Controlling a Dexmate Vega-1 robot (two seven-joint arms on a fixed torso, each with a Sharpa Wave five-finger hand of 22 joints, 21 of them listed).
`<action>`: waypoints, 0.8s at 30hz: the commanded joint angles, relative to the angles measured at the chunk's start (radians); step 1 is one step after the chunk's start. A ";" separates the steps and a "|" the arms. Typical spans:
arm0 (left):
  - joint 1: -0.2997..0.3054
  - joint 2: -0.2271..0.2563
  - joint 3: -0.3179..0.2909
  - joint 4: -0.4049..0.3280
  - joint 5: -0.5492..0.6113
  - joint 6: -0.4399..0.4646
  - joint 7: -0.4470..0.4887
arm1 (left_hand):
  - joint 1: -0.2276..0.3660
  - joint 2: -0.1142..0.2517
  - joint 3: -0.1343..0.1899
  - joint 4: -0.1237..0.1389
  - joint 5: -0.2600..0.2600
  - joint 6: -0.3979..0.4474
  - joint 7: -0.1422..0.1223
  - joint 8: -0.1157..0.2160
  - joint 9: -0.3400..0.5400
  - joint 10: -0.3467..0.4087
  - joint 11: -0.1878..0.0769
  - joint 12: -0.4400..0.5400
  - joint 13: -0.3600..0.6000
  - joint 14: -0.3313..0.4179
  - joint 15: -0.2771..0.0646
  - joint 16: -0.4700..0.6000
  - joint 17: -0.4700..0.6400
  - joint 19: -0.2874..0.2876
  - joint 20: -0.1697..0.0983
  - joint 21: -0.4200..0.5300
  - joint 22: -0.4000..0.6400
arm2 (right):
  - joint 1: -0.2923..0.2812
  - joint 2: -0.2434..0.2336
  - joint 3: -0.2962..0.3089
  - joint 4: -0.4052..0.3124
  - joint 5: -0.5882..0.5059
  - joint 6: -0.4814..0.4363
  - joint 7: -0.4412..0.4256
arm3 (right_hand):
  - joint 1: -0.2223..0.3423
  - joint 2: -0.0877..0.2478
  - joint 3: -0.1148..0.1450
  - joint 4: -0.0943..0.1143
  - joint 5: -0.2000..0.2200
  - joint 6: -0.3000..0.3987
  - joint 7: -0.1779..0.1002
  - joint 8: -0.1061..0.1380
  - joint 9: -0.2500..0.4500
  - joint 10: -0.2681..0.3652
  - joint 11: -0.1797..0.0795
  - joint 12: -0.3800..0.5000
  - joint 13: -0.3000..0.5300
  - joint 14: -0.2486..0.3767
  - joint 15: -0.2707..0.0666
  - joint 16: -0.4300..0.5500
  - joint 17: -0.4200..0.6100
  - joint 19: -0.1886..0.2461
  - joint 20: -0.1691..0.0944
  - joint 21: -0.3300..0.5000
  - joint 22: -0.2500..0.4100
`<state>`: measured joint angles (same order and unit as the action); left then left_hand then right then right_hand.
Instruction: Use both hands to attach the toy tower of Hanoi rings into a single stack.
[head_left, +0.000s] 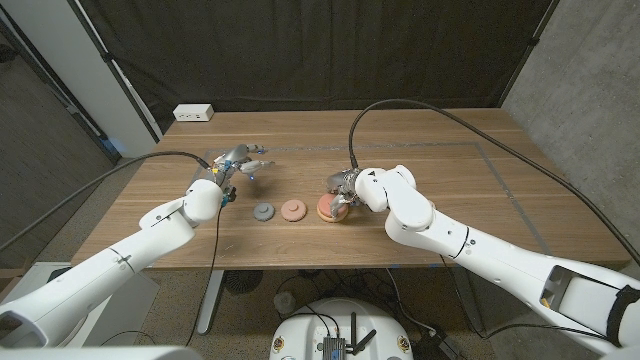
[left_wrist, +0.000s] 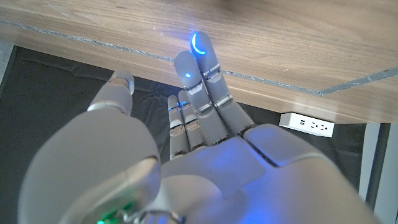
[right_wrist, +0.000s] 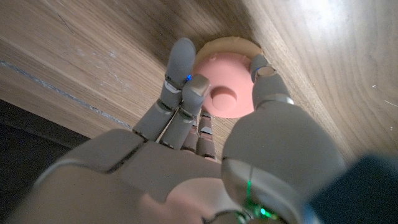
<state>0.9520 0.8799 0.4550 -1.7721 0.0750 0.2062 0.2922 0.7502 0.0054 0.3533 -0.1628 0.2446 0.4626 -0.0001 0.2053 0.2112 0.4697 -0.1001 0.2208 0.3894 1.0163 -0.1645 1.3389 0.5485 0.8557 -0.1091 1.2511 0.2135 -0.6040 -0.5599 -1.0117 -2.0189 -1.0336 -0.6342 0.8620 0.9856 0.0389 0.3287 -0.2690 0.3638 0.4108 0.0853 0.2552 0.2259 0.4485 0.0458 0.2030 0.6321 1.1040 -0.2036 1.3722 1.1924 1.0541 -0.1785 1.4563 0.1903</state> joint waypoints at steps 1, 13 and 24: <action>-0.004 -0.003 0.005 -0.005 0.005 0.009 -0.003 | -0.006 0.005 0.008 0.000 0.002 0.012 -0.001 0.000 0.004 0.009 0.003 -0.004 0.003 -0.007 -0.053 0.006 0.000 -0.007 -0.092 0.008 0.000 | -0.007 -0.007 0.001 -0.008 -0.002 -0.002 0.001 | -0.020 0.000 0.112 0.105 0.001 0.145 -0.161 0.000 0.026 0.150 -0.164 -0.005 0.003 -0.004 -0.018 -0.009 0.003 -0.007 -0.043 -0.005 0.003; -0.003 0.000 0.004 -0.013 0.006 0.011 -0.005 | -0.007 0.006 0.010 0.000 0.002 0.014 -0.002 0.000 0.004 0.011 0.002 -0.003 0.003 -0.006 -0.053 0.010 0.002 -0.008 -0.090 0.014 -0.003 | -0.014 -0.009 0.002 -0.007 -0.018 -0.012 0.008 | -0.037 -0.026 0.107 0.107 -0.006 0.093 -0.151 -0.019 0.041 0.095 -0.146 -0.018 -0.014 -0.005 -0.018 -0.031 0.004 -0.015 -0.043 -0.011 0.000; -0.001 0.004 -0.001 -0.022 0.010 0.009 -0.003 | -0.010 0.007 0.013 0.000 0.002 0.018 -0.001 0.001 0.004 0.011 0.000 -0.004 0.004 -0.008 -0.053 0.012 0.000 -0.010 -0.091 0.020 -0.006 | -0.012 -0.005 0.000 -0.006 -0.042 -0.007 0.022 | -0.042 -0.057 0.102 0.105 -0.011 0.018 -0.133 -0.045 0.040 0.056 -0.138 -0.017 -0.031 -0.017 -0.018 -0.068 -0.008 -0.021 -0.042 -0.013 0.004</action>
<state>0.9492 0.8817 0.4596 -1.7868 0.0824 0.2161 0.2873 0.7449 0.0107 0.3603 -0.1614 0.2446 0.4720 0.0013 0.2053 0.2112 0.4697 -0.1001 0.2208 0.3923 1.0107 -0.1588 1.3427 0.5467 0.8522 -0.1054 1.2665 0.2046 -0.6155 -0.5677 -1.0096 -2.0274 -1.0566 -0.6441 0.8733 0.9423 -0.0029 0.3617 -0.2357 0.3557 0.3676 0.0212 0.2166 0.2645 0.4234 -0.0006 0.1835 0.6022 1.0876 -0.1982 1.3106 1.1850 1.0381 -0.1695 1.4412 0.1907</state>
